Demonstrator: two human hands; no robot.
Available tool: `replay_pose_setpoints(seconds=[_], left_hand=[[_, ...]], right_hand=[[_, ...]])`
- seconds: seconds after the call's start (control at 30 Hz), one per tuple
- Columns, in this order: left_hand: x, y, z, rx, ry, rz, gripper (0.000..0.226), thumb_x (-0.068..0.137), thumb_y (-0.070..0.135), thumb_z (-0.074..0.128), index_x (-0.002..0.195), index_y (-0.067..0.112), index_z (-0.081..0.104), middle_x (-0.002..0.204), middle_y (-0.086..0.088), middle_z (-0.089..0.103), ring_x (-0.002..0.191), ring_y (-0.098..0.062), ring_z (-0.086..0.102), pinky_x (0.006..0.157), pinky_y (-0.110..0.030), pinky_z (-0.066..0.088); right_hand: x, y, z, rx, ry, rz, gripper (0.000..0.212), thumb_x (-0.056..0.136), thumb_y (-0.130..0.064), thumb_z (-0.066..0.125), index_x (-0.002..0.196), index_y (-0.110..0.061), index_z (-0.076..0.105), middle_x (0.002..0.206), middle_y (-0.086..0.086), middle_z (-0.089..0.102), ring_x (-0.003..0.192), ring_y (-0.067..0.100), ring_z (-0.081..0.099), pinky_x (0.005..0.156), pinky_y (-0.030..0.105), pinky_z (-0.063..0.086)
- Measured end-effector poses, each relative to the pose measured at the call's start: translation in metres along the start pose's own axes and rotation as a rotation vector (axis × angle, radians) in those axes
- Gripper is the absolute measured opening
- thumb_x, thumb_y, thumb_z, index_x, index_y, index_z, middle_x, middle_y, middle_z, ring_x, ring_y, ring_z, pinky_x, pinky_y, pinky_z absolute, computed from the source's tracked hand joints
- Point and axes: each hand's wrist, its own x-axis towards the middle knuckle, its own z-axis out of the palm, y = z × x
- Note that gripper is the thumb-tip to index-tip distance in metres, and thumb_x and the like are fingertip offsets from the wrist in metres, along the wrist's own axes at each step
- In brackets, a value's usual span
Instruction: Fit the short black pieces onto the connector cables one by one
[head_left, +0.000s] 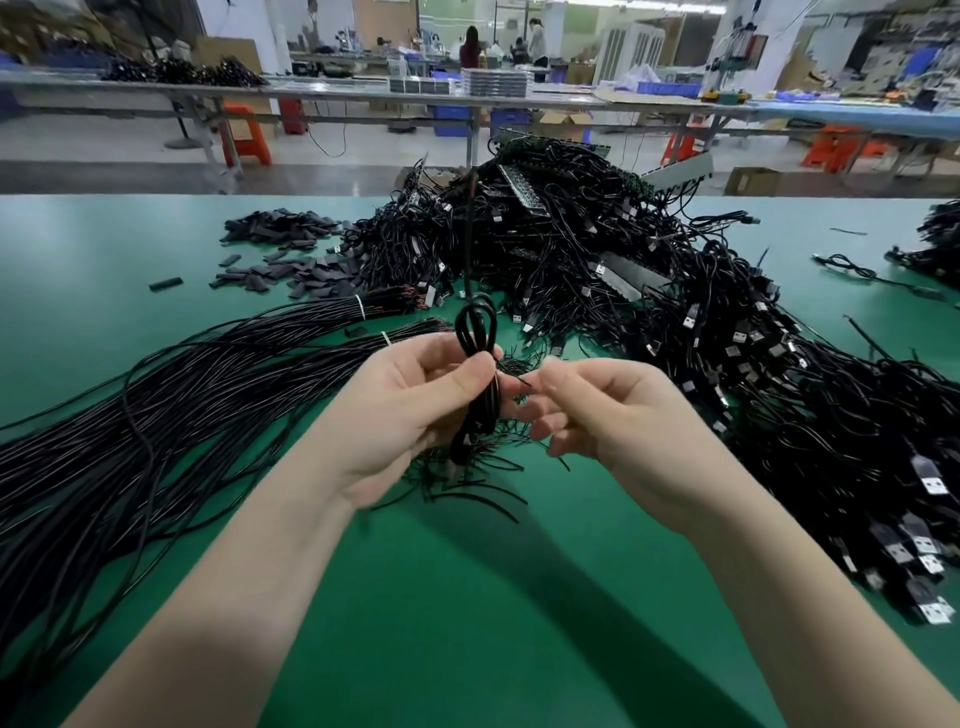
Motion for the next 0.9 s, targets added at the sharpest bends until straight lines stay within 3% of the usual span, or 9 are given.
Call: replay_pose_setpoints(seconds=[0.2,0.33,0.53,0.67,0.77,0.83,0.9], left_hand=[[0.001,-0.007,0.001,0.171,-0.020,0.027,0.011,0.070,0.039,0.074,0.081,0.035,0.076,0.078,0.003,0.073,0.073,-0.009,0.065,0.053,-0.012,0.043],[0.003,-0.009,0.001,0.222,-0.015,0.054,0.009,0.074,0.036,0.077,0.083,0.037,0.076,0.083,0.009,0.074,0.072,-0.001,0.065,0.056,-0.013,0.047],[0.003,-0.009,-0.002,0.279,-0.007,0.093,0.012,0.074,0.040,0.076,0.086,0.037,0.077,0.087,0.008,0.076,0.075,-0.003,0.065,0.057,-0.016,0.049],[0.005,-0.011,0.002,0.302,0.042,0.095,0.008,0.078,0.039,0.075,0.079,0.032,0.077,0.070,0.011,0.066,0.062,-0.006,0.051,0.050,-0.017,0.040],[0.006,-0.009,0.001,0.230,0.048,-0.050,0.013,0.075,0.039,0.075,0.073,0.026,0.076,0.062,0.007,0.058,0.054,-0.008,0.050,0.044,-0.016,0.037],[0.005,-0.008,0.001,0.118,0.018,-0.197,0.014,0.070,0.036,0.080,0.069,0.023,0.075,0.067,0.003,0.060,0.052,-0.008,0.056,0.043,-0.017,0.039],[0.006,-0.008,0.001,0.059,0.018,-0.258,0.015,0.065,0.036,0.082,0.066,0.023,0.075,0.069,0.002,0.060,0.051,-0.008,0.056,0.047,-0.019,0.040]], right_hand=[[0.000,0.002,0.005,0.072,0.079,0.083,0.018,0.065,-0.039,0.075,0.071,-0.022,0.078,0.067,-0.006,0.069,0.063,0.006,0.061,0.060,0.016,0.049],[-0.001,0.001,0.008,0.091,0.005,0.110,0.013,0.067,-0.037,0.074,0.072,-0.026,0.079,0.067,-0.008,0.069,0.062,0.003,0.060,0.059,0.016,0.048],[-0.001,0.002,0.012,0.179,0.058,0.100,0.007,0.069,-0.026,0.075,0.069,-0.019,0.077,0.063,-0.007,0.066,0.060,0.006,0.058,0.060,0.017,0.049],[0.001,0.006,0.014,-0.063,0.227,-0.181,0.005,0.078,-0.008,0.078,0.078,-0.012,0.075,0.068,-0.005,0.071,0.062,0.004,0.061,0.061,0.017,0.048],[0.003,0.013,0.013,-0.690,0.370,-0.706,0.007,0.081,-0.001,0.074,0.082,-0.009,0.075,0.077,-0.001,0.071,0.073,0.014,0.064,0.070,0.027,0.051],[0.005,0.018,0.010,-1.038,0.355,-1.054,0.010,0.083,0.009,0.066,0.080,0.002,0.073,0.076,0.011,0.067,0.070,0.028,0.060,0.069,0.035,0.049],[0.007,0.021,0.008,-1.131,0.333,-1.135,0.012,0.085,0.010,0.062,0.083,0.004,0.072,0.077,0.013,0.066,0.070,0.031,0.057,0.070,0.035,0.048]])
